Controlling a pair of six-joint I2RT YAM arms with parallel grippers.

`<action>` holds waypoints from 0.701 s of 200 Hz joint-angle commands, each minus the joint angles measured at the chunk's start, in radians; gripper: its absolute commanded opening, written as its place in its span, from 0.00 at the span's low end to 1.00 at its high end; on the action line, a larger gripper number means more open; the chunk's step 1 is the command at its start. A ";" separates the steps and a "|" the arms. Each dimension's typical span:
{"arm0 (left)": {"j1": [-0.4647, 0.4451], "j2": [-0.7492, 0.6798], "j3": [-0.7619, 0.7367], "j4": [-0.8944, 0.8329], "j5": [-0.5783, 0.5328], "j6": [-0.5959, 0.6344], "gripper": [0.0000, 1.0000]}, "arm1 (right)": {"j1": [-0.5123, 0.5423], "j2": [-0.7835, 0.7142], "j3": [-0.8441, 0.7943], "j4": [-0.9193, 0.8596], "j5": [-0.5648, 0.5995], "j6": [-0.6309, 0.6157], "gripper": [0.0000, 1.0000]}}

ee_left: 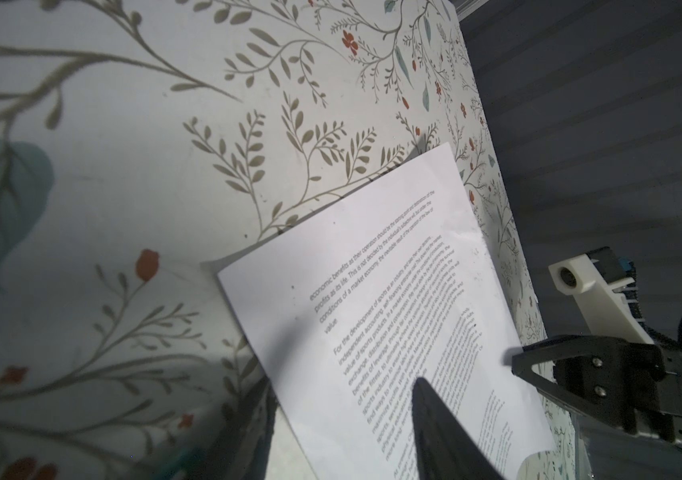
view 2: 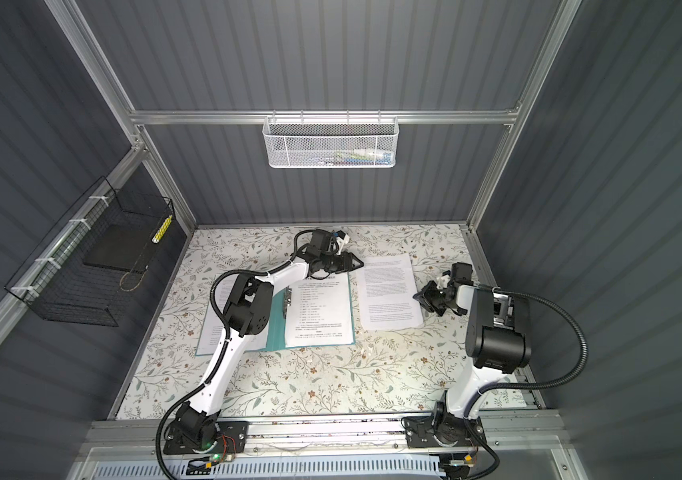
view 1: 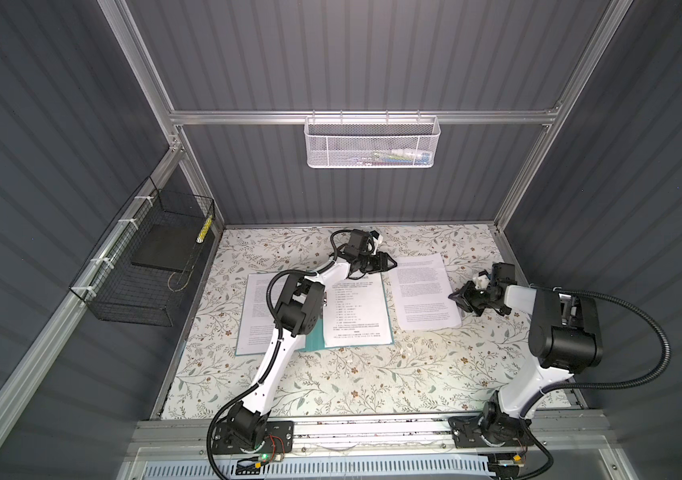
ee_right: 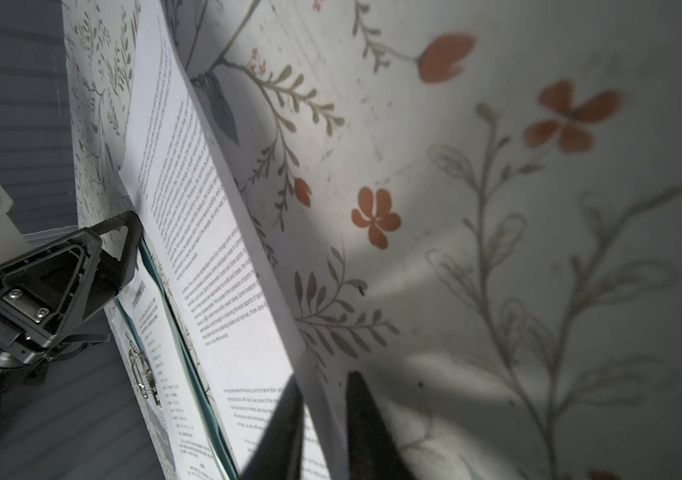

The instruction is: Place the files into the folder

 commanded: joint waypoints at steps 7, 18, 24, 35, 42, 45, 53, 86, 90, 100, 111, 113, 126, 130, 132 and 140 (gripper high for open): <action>0.008 0.044 -0.029 -0.069 -0.006 -0.002 0.55 | -0.004 0.006 0.017 -0.010 -0.022 -0.004 0.02; 0.010 0.041 -0.028 -0.071 -0.005 -0.002 0.55 | -0.004 -0.004 0.017 -0.011 -0.024 -0.003 0.00; 0.010 0.039 -0.025 -0.073 -0.003 -0.003 0.55 | -0.005 -0.011 0.019 -0.013 -0.022 0.000 0.00; 0.014 0.028 -0.028 -0.069 0.001 -0.013 0.55 | -0.006 -0.031 0.020 -0.020 -0.023 0.007 0.00; 0.018 0.010 -0.043 -0.054 0.004 -0.024 0.54 | -0.005 -0.046 0.020 -0.019 -0.030 0.017 0.00; 0.020 0.000 -0.053 -0.041 0.004 -0.032 0.54 | -0.005 -0.054 0.020 -0.017 -0.033 0.023 0.00; 0.031 -0.031 -0.088 0.001 0.010 -0.059 0.54 | -0.005 -0.071 0.017 -0.007 -0.047 0.046 0.00; 0.116 -0.196 -0.299 0.249 0.050 -0.238 0.57 | -0.004 -0.142 -0.015 0.115 -0.152 0.205 0.00; 0.126 -0.212 -0.317 0.262 0.050 -0.243 0.57 | -0.003 -0.149 -0.018 0.133 -0.164 0.226 0.00; 0.143 -0.265 -0.352 0.263 0.041 -0.240 0.57 | 0.000 -0.163 -0.016 0.168 -0.192 0.278 0.00; 0.155 -0.320 -0.379 0.246 0.023 -0.219 0.57 | 0.007 -0.175 -0.012 0.211 -0.224 0.329 0.00; 0.156 -0.329 -0.384 0.243 0.019 -0.213 0.58 | 0.008 -0.178 -0.011 0.215 -0.230 0.337 0.00; 0.163 -0.390 -0.406 0.214 -0.006 -0.184 0.59 | 0.023 -0.200 -0.004 0.255 -0.249 0.384 0.00; 0.165 -0.406 -0.411 0.207 -0.011 -0.177 0.59 | 0.030 -0.206 0.003 0.256 -0.250 0.390 0.00; 0.166 -0.413 -0.413 0.204 -0.013 -0.174 0.60 | 0.034 -0.209 0.006 0.256 -0.249 0.394 0.00; 0.169 -0.439 -0.416 0.191 -0.018 -0.162 0.60 | 0.050 -0.221 0.020 0.261 -0.250 0.405 0.00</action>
